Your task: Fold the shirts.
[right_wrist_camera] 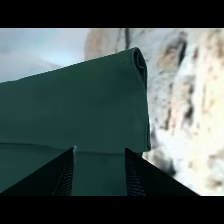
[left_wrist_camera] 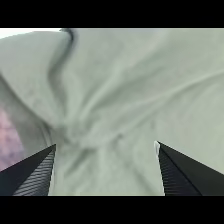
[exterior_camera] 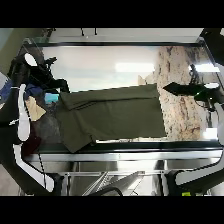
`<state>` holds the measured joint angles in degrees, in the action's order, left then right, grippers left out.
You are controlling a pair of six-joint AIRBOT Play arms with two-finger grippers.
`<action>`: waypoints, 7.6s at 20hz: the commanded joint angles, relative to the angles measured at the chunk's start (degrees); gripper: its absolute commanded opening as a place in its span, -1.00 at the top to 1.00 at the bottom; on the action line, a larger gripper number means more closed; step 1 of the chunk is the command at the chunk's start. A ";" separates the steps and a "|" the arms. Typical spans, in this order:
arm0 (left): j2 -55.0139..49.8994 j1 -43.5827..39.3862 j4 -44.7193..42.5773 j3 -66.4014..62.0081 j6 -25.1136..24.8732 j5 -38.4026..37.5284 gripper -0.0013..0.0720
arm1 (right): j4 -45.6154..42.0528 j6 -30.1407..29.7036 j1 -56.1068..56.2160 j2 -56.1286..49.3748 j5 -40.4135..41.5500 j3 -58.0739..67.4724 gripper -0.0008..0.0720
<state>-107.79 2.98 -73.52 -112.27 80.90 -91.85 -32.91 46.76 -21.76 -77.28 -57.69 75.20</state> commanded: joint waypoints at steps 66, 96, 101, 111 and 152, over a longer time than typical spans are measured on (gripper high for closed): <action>36.87 11.52 27.12 48.70 -6.67 6.99 0.91 | 1.09 2.93 -8.35 13.68 -15.82 -16.37 0.92; -0.85 6.08 22.58 -2.01 -0.28 3.34 -0.05 | -1.03 3.17 1.95 -16.94 -10.12 8.07 -0.06; -2.73 -2.56 22.51 -2.01 -0.28 3.32 0.91 | 1.29 2.54 1.86 -16.33 -14.56 10.27 0.92; -18.05 -35.87 22.51 -2.03 1.16 32.89 0.91 | 1.27 8.44 1.84 -3.10 -31.52 21.97 0.92; 17.42 -1.92 56.54 -4.46 -7.98 -2.12 0.91 | -16.63 28.92 27.89 -5.95 -18.08 26.60 -0.04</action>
<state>-90.45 0.91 -16.84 -116.75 72.95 -93.10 -36.93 67.61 13.45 -86.02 -69.43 101.91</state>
